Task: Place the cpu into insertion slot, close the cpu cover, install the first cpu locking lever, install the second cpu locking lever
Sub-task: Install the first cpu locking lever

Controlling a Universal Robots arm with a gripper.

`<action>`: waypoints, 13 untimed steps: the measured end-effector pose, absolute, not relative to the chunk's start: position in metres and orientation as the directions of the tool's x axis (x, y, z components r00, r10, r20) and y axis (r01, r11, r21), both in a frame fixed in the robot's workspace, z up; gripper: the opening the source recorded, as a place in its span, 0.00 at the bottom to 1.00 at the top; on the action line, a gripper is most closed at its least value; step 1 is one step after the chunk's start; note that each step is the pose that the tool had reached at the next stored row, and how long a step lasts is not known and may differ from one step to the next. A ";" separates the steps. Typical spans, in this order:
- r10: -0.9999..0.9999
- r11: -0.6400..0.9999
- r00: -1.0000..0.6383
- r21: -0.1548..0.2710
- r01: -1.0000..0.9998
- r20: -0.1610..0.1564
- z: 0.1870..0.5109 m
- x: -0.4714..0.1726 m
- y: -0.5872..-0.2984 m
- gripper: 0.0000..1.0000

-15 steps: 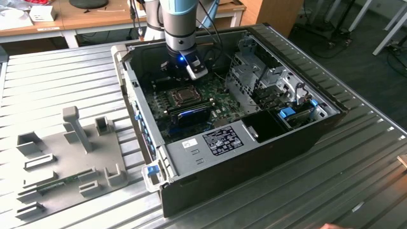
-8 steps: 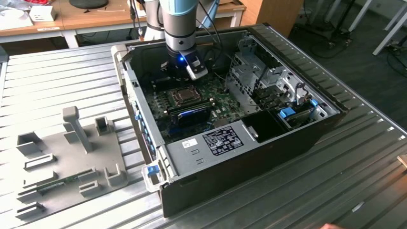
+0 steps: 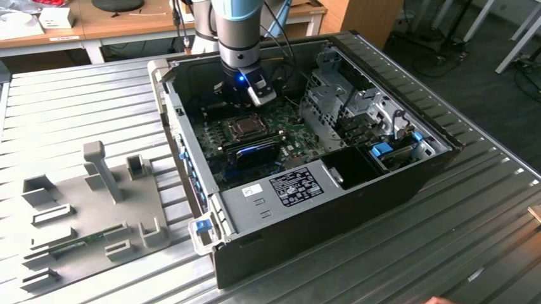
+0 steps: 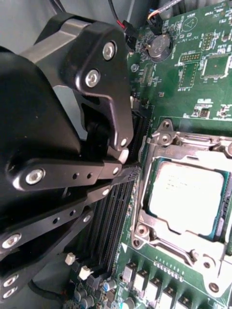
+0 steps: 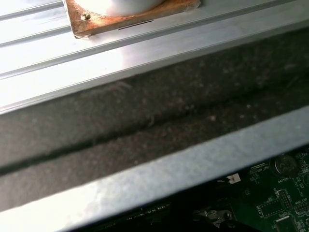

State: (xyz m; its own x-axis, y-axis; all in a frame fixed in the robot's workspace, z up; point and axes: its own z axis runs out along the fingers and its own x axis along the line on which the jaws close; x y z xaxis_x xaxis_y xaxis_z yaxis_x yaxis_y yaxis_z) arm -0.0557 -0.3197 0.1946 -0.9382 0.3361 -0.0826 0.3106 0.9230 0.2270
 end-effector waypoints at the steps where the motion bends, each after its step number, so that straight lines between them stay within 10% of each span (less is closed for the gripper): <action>1: 0.336 0.923 -0.938 0.228 0.310 -0.085 0.195 -0.056 -0.320 0.11; 13: 0.336 0.923 -0.937 0.231 0.308 -0.094 0.200 -0.056 -0.320 0.11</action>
